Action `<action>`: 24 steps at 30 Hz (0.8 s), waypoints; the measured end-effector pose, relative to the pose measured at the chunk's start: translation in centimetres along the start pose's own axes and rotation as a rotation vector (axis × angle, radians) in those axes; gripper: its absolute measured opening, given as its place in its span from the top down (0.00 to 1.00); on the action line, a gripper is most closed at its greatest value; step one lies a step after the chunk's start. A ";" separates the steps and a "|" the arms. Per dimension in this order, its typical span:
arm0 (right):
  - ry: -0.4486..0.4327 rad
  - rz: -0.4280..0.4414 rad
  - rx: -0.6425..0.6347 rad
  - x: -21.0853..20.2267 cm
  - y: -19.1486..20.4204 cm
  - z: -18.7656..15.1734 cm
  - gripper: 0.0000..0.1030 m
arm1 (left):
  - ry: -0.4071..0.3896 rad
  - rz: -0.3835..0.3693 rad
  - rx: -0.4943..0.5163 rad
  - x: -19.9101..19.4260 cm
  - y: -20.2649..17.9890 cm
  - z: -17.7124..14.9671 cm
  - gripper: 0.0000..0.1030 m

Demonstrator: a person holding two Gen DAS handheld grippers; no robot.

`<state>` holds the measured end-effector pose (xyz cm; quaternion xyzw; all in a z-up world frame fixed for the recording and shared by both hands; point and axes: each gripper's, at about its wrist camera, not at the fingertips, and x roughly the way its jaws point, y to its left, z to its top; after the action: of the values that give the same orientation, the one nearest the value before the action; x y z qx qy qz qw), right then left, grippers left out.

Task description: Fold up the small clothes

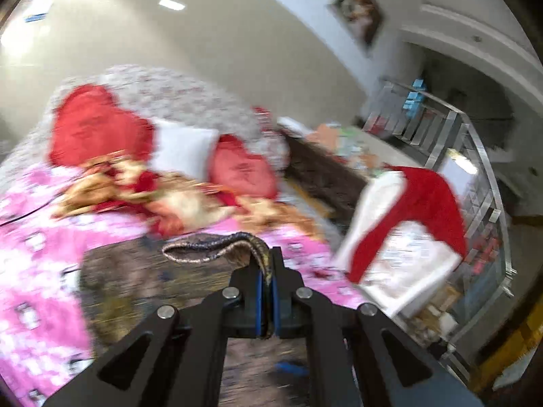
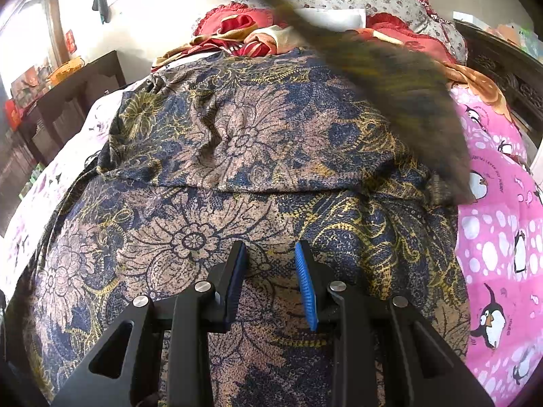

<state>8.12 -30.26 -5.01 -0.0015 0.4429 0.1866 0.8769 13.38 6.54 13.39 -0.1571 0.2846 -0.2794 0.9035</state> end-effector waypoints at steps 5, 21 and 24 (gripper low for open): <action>0.000 0.004 0.002 -0.1 -0.1 -0.1 0.67 | 0.140 0.147 -0.151 2.7 9.3 -5.0 0.96; 0.075 -0.001 -0.147 0.8 3.0 0.1 0.16 | 0.123 0.396 -0.093 2.9 9.8 -11.0 0.50; 0.098 -0.025 -0.150 1.0 3.5 0.0 0.14 | 0.113 0.351 -0.104 4.4 8.8 -10.8 0.38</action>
<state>7.58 -26.69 -5.24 -0.0818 0.4699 0.2081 0.8539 13.50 9.60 -0.94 -0.1356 0.3721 -0.1107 0.9115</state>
